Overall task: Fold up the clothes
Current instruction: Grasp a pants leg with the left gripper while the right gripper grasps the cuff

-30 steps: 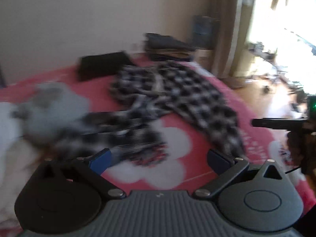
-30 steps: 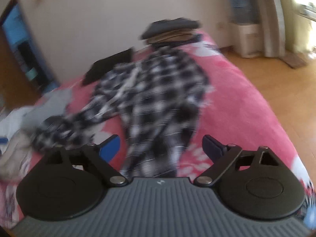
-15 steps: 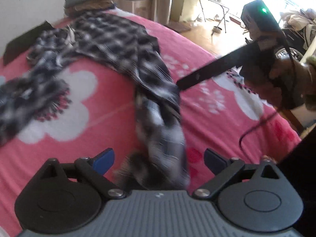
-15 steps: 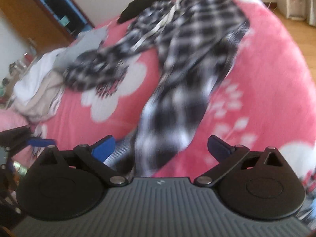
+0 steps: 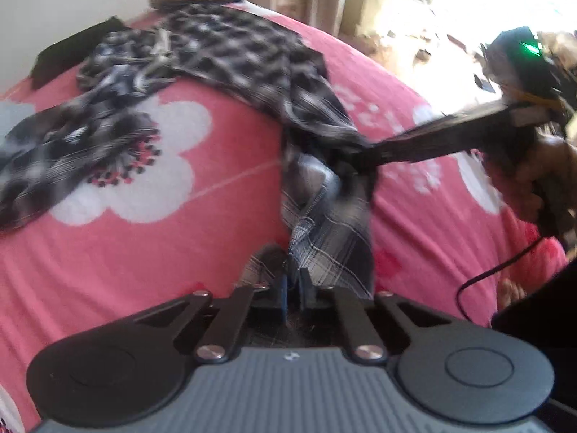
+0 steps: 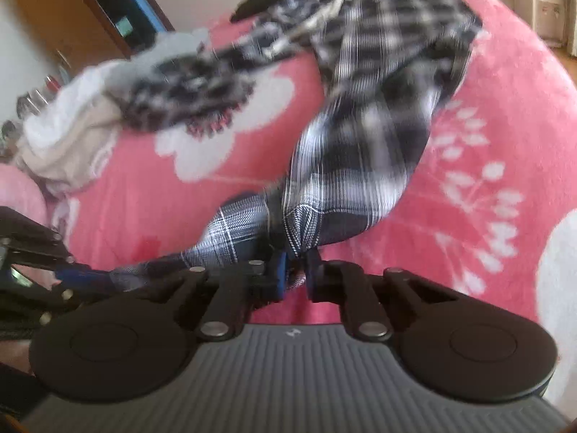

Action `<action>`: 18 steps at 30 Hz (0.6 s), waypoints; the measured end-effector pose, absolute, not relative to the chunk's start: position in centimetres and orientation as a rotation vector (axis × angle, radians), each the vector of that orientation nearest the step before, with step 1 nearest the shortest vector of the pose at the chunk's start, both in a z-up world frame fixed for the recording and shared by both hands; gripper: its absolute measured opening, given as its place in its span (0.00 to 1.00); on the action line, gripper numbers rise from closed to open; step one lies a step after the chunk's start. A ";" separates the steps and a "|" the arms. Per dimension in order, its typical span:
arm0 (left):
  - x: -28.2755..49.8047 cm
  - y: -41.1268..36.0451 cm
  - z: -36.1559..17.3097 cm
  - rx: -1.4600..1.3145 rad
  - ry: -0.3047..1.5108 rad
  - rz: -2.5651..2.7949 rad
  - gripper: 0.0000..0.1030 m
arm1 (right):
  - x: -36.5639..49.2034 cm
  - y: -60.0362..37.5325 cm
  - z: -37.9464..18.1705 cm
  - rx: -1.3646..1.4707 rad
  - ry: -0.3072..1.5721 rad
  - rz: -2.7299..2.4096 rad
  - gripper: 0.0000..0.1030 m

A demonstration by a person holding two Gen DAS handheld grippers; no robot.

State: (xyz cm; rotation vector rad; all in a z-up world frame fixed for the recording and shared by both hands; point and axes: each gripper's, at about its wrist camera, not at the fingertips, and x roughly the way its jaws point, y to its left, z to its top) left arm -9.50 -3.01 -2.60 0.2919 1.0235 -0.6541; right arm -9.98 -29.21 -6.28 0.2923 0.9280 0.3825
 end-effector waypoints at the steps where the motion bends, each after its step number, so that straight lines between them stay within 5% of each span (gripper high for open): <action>1: -9.0 -2.6 -2.8 0.272 1.029 -0.631 0.06 | -10.0 -29.8 -5.8 0.307 0.921 0.380 0.08; 7: -5.8 -0.7 -5.9 0.241 1.084 -0.447 0.07 | -8.9 -32.5 -4.7 0.517 0.906 0.379 0.07; 9: -5.3 -0.3 -6.6 0.273 1.076 -0.383 0.15 | -8.1 -32.7 -4.7 0.591 0.902 0.402 0.07; 14: -6.4 1.4 -3.7 0.153 0.947 -0.435 0.59 | -5.9 -32.2 -4.9 0.665 0.900 0.433 0.07; 18: -8.6 -0.2 -2.5 0.217 0.900 -0.651 0.80 | -4.8 -32.1 -5.4 0.713 0.905 0.445 0.07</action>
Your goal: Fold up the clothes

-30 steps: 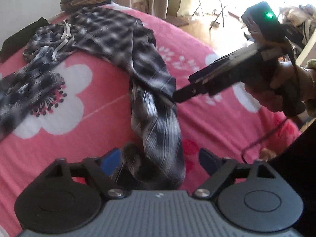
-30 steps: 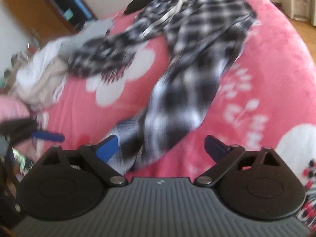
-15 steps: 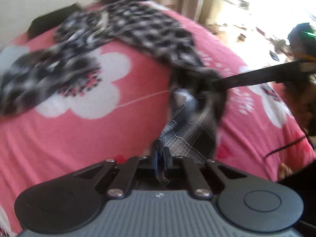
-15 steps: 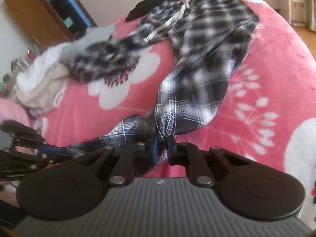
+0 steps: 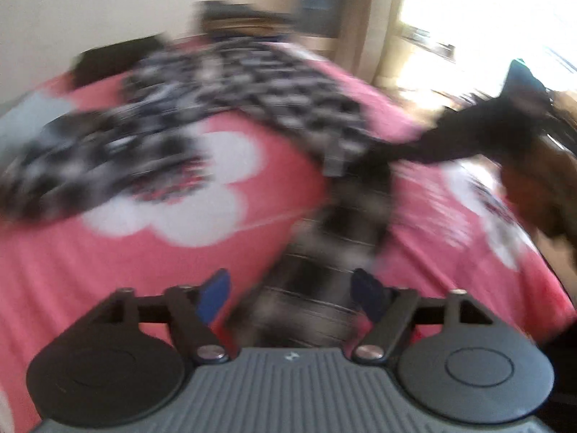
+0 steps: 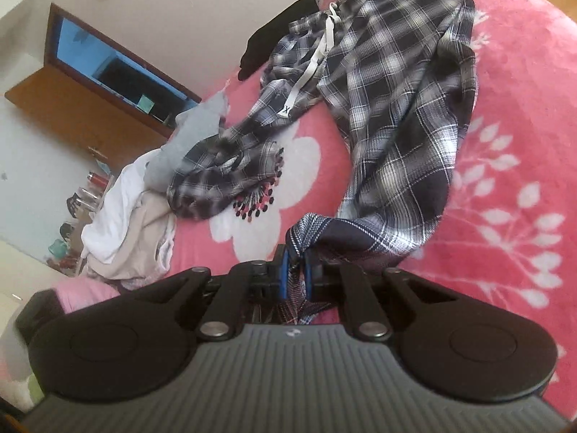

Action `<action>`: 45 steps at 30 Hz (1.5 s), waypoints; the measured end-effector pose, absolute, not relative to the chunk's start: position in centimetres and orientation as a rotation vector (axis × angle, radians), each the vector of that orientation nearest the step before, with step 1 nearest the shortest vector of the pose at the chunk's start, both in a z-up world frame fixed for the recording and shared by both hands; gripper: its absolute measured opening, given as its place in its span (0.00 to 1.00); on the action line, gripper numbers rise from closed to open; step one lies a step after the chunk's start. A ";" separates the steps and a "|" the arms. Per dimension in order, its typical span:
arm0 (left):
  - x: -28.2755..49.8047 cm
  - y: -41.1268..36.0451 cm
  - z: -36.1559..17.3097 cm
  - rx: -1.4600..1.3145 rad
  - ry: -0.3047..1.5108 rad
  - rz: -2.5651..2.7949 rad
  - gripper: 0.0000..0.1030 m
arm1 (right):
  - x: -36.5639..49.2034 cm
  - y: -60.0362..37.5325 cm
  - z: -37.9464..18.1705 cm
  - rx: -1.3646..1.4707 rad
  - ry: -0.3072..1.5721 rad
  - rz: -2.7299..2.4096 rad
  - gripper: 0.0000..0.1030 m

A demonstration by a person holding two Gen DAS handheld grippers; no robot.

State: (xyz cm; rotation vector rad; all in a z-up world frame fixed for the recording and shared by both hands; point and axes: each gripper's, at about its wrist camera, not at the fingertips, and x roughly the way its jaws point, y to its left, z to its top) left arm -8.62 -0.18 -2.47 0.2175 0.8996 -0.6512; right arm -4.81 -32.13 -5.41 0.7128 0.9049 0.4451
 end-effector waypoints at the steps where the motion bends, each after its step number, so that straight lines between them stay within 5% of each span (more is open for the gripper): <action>1: -9.2 -0.9 -2.7 0.261 0.898 -0.685 0.85 | -4.6 -32.1 -5.6 0.727 0.907 0.448 0.07; 4: -10.2 -3.6 -4.5 0.438 0.893 -0.658 0.77 | -3.7 -31.9 -5.8 0.775 0.907 0.461 0.07; 8: -8.5 -3.3 -6.4 0.360 1.006 -0.594 0.19 | -2.8 -31.6 -5.4 0.807 0.890 0.471 0.07; 11: -7.2 -2.0 -6.2 0.180 1.092 -0.618 0.11 | -2.6 -31.4 -4.9 0.802 0.878 0.486 0.07; 18: -6.1 -0.5 -7.8 -0.712 1.351 -0.983 0.12 | -2.0 -30.9 -2.4 0.792 0.823 0.562 0.07; 20: -6.3 -1.5 -8.7 -0.782 1.387 -1.045 0.25 | -1.8 -30.2 -2.2 0.773 0.828 0.590 0.07; 23: -6.5 -2.4 -10.5 -0.679 1.460 -0.997 0.38 | -1.8 -28.8 -3.2 0.718 0.873 0.613 0.07; 29: -7.7 -2.3 -12.1 -0.429 1.548 -0.950 0.49 | -2.7 -25.5 -8.3 0.574 1.132 0.624 0.11; 32: -8.2 -1.8 -11.2 -0.389 1.541 -1.010 0.59 | -4.1 -26.2 -7.6 0.545 1.101 0.677 0.14; 37: -7.6 -0.3 -10.1 -0.333 1.507 -1.020 0.61 | -5.2 -31.4 -4.8 0.616 0.934 0.672 0.30; 45: -6.4 1.1 -11.9 -0.497 1.561 -0.853 0.57 | -2.2 -39.4 -8.3 0.675 0.900 0.210 0.29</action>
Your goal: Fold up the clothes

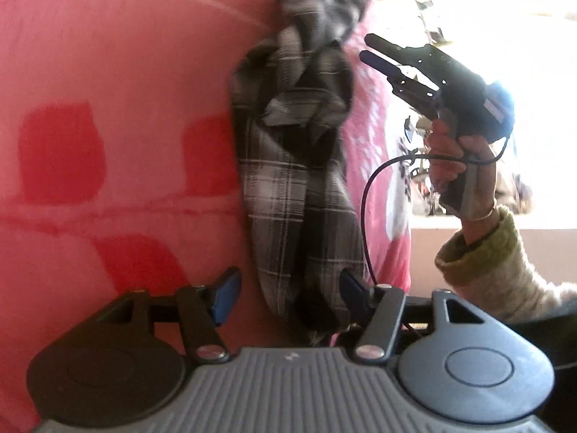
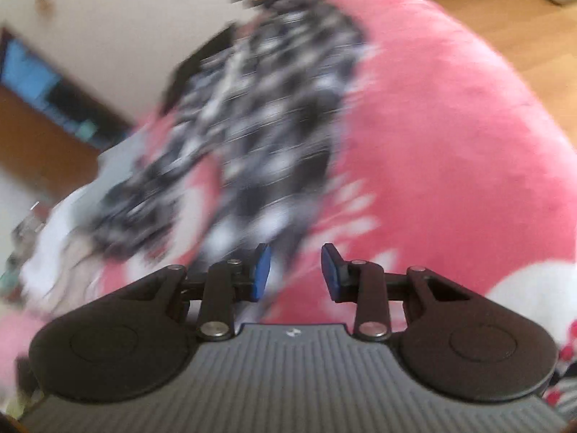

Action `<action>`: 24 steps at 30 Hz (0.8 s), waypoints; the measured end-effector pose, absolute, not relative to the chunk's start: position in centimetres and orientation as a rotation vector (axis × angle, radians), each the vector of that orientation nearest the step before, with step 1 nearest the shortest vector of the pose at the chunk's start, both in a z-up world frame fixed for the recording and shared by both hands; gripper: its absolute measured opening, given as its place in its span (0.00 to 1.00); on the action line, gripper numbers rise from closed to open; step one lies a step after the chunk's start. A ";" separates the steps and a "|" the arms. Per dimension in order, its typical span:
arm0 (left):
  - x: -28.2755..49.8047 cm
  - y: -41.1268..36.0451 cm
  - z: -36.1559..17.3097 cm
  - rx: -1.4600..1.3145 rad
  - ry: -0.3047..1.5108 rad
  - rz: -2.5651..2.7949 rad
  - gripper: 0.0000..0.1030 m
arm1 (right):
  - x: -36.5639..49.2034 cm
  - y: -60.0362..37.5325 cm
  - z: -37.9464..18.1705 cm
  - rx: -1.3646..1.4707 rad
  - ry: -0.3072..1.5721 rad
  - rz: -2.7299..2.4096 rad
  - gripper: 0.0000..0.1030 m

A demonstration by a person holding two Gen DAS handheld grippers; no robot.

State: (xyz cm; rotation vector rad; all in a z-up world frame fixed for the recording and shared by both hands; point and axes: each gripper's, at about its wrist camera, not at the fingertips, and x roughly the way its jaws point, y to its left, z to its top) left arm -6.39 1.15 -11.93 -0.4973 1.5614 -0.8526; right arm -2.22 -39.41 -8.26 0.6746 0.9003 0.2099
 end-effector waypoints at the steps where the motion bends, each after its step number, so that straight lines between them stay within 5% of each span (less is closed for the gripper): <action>1: -6.3 1.1 -12.1 -0.499 1.562 -0.848 0.56 | -2.0 -39.6 -8.8 0.691 0.902 0.209 0.28; 6: -7.5 0.3 -12.1 -0.482 1.564 -0.847 0.46 | -1.4 -39.3 -10.9 0.733 0.910 0.212 0.15; 11: -7.7 -1.8 -13.4 -0.483 1.639 -0.913 0.18 | -2.0 -38.3 -11.0 0.712 0.905 0.246 0.00; 24: -9.5 -4.9 -13.0 -0.489 1.681 -1.142 0.14 | -4.6 -41.2 -2.8 0.443 0.882 0.171 0.00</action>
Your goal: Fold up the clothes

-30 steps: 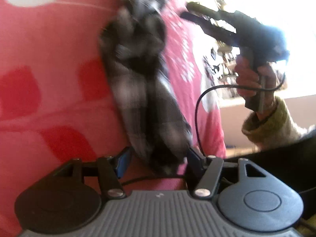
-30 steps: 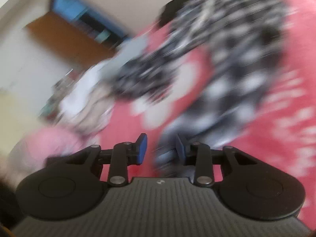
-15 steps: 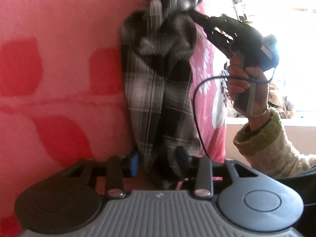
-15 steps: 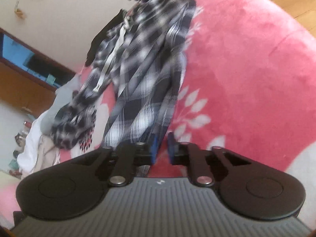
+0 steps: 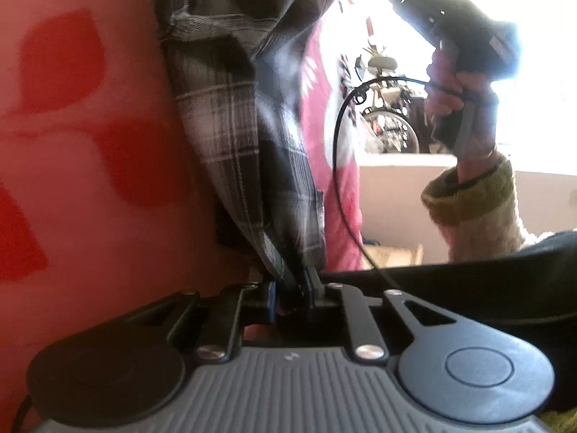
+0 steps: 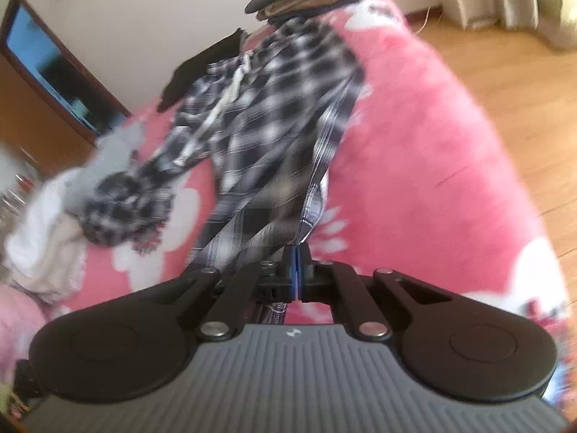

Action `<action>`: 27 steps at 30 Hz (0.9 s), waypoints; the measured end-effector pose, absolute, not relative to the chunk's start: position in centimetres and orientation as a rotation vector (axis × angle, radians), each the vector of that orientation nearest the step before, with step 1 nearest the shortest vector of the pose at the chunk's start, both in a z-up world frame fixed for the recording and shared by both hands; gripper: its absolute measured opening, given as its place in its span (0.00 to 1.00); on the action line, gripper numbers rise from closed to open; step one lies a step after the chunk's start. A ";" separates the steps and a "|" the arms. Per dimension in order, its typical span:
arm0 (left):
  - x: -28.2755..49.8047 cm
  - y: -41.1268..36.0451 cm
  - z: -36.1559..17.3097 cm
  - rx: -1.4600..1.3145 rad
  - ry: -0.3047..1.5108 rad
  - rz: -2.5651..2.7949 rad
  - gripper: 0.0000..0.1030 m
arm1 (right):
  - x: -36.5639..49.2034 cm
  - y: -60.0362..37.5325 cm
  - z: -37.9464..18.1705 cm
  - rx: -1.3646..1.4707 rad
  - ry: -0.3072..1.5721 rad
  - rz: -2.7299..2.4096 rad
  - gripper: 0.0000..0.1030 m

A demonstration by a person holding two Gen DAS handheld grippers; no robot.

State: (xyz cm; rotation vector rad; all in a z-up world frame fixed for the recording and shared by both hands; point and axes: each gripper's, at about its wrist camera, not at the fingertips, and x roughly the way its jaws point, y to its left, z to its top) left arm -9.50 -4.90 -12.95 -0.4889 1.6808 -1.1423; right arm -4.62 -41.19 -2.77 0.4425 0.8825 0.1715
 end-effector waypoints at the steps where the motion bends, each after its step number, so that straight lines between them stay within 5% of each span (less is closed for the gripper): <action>1: -9.6 -5.3 -13.1 -0.487 1.688 -1.155 0.14 | -4.7 -41.5 -2.4 0.402 0.888 0.156 0.00; 15: -11.0 -7.2 -13.7 -0.363 1.731 -1.163 0.18 | -4.1 -43.8 -7.0 0.146 1.123 -0.002 0.00; 18: -10.7 -7.1 -13.0 -0.299 1.710 -1.144 0.31 | -4.2 -43.9 -6.4 0.157 1.091 0.007 0.01; 20: -10.6 -6.3 -12.0 -0.250 1.680 -1.172 0.52 | -4.4 -44.1 -5.5 0.176 1.055 0.024 0.02; 22: -10.6 -5.6 -10.9 -0.194 1.650 -1.213 0.62 | -4.5 -44.9 -4.6 0.210 1.031 0.029 0.04; 27: -8.3 -2.2 -8.2 -0.109 1.603 -1.273 0.71 | -4.3 -48.1 -3.9 0.393 0.968 0.005 0.20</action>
